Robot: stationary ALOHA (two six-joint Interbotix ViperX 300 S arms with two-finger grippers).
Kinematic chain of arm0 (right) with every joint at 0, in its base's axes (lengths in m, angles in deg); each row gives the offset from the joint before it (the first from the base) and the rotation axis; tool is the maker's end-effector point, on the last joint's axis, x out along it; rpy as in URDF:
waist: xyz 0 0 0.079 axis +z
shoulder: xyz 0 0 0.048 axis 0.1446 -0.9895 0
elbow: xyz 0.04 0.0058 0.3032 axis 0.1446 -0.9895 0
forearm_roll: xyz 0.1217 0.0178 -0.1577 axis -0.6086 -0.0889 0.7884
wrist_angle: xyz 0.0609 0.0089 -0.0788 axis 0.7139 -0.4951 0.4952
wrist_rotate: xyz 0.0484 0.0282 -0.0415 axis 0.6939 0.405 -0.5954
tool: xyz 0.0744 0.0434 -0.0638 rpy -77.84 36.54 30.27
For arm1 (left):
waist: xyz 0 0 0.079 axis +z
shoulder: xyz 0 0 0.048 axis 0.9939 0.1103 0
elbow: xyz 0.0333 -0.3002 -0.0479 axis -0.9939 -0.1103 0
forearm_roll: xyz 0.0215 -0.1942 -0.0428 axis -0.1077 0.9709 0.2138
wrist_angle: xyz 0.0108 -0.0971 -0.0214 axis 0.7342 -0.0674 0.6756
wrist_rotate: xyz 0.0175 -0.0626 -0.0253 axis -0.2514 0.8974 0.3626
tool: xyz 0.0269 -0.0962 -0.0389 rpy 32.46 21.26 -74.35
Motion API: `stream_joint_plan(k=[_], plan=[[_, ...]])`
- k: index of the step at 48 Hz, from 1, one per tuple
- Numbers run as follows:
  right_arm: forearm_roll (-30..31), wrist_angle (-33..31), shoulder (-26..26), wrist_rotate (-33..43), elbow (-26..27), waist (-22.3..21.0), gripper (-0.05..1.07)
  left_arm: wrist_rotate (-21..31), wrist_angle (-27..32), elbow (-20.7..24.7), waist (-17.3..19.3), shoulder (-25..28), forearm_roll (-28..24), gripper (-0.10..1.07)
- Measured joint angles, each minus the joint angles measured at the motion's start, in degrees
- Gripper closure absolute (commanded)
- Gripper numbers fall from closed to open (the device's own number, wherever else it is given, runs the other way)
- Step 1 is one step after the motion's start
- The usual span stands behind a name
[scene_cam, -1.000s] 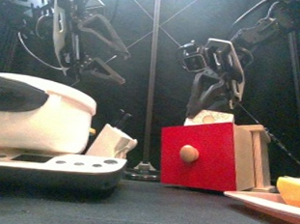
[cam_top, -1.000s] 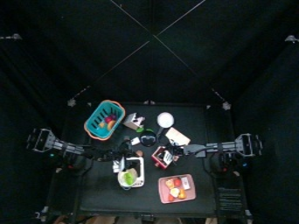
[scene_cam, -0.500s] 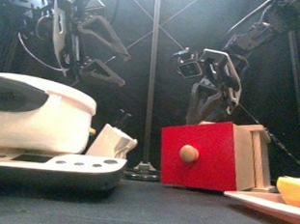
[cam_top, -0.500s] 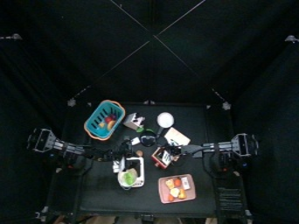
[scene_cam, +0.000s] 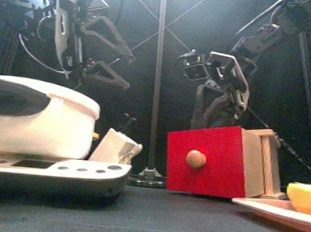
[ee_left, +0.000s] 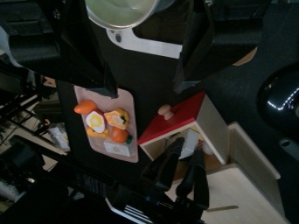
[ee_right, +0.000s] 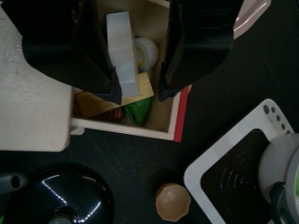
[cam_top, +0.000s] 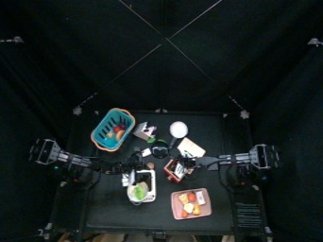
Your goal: Place rice in drawer
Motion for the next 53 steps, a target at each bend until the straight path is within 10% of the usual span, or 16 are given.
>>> stream_joint_plan(k=[53], plan=[[2.1, -0.1, 1.8, -0.4, 0.6, 0.2, 0.26, -0.1, 0.0, 0.0, 0.0, 0.4, 0.0, 0.08]])
